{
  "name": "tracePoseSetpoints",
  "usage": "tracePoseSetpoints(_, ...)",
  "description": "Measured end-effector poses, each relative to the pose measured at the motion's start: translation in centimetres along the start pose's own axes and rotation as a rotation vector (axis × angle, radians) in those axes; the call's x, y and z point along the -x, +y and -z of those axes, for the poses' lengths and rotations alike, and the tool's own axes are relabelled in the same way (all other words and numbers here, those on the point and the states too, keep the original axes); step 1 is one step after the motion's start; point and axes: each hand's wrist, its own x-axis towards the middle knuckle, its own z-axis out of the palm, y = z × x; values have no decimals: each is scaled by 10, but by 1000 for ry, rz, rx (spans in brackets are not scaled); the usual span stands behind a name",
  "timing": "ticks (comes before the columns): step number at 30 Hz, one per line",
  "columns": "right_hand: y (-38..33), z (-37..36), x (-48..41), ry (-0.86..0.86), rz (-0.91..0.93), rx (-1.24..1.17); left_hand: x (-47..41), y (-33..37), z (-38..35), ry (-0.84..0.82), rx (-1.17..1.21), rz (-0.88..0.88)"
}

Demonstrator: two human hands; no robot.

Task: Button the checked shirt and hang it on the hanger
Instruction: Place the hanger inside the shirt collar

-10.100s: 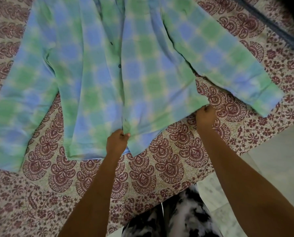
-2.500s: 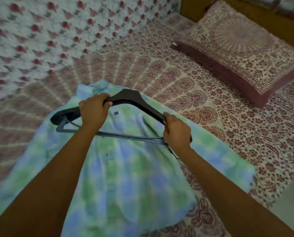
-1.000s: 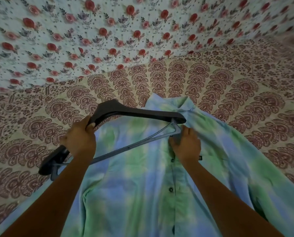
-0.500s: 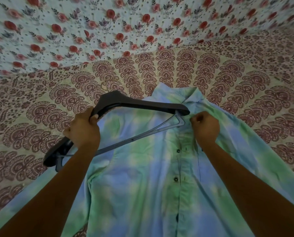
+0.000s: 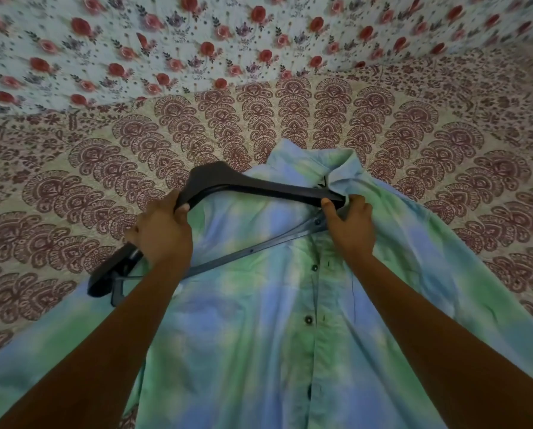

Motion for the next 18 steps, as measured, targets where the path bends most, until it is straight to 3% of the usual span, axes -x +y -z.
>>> tracePoseSetpoints(3, 8, 7, -6, 72, -36, -66, -4, 17, -9, 4, -6, -59)
tracePoseSetpoints(9, 31, 50, -20, 160, 163, 103, -13, 39, -14, 28, -47, -105)
tracePoseSetpoints(13, 23, 75, -26, 326, 169, -78, -16, 49, -24, 9, 80, -158)
tracePoseSetpoints(18, 0, 97, -36, 358, 135, -307, -5, 78, -27, 31, 73, -255)
